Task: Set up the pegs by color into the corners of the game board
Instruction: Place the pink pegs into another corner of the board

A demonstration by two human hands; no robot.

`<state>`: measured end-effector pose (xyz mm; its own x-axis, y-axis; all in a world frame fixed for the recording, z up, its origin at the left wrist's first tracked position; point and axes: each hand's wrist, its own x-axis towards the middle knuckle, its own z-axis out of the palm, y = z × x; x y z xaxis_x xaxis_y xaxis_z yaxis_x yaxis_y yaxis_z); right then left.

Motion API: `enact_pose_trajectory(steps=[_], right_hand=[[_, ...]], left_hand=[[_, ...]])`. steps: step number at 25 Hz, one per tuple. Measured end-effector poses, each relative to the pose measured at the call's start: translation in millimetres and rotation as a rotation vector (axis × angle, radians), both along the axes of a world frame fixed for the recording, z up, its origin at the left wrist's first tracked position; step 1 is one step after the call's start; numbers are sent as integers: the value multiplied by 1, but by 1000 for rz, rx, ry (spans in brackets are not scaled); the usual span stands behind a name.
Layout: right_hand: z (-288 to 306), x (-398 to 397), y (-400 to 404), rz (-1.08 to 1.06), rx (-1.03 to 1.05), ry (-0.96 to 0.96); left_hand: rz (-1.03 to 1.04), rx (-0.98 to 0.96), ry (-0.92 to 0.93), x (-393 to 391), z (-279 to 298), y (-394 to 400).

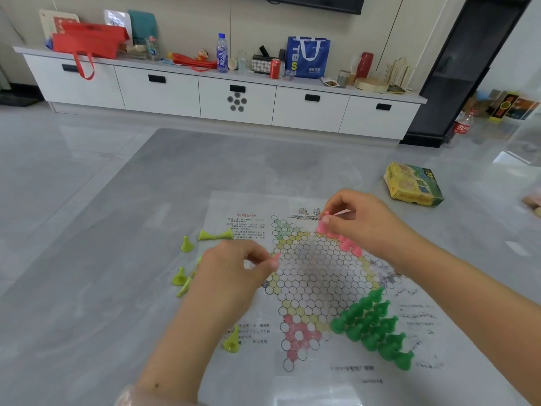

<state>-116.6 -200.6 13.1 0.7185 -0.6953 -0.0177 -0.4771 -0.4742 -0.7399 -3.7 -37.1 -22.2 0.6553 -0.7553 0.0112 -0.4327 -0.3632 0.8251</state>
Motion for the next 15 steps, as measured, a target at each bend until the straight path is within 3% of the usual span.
enact_pose_trajectory(steps=[6,11,15], right_hand=[[6,-13,-36,-121,-106,-102],[-9,-11,-43,-20,-322,128],[-25,-4,-38,46,-364,280]], left_hand=[[24,-297,316,-12,13,-8],[29,-262,340,-14,12,-12],[102,-246,325,-14,11,-13]])
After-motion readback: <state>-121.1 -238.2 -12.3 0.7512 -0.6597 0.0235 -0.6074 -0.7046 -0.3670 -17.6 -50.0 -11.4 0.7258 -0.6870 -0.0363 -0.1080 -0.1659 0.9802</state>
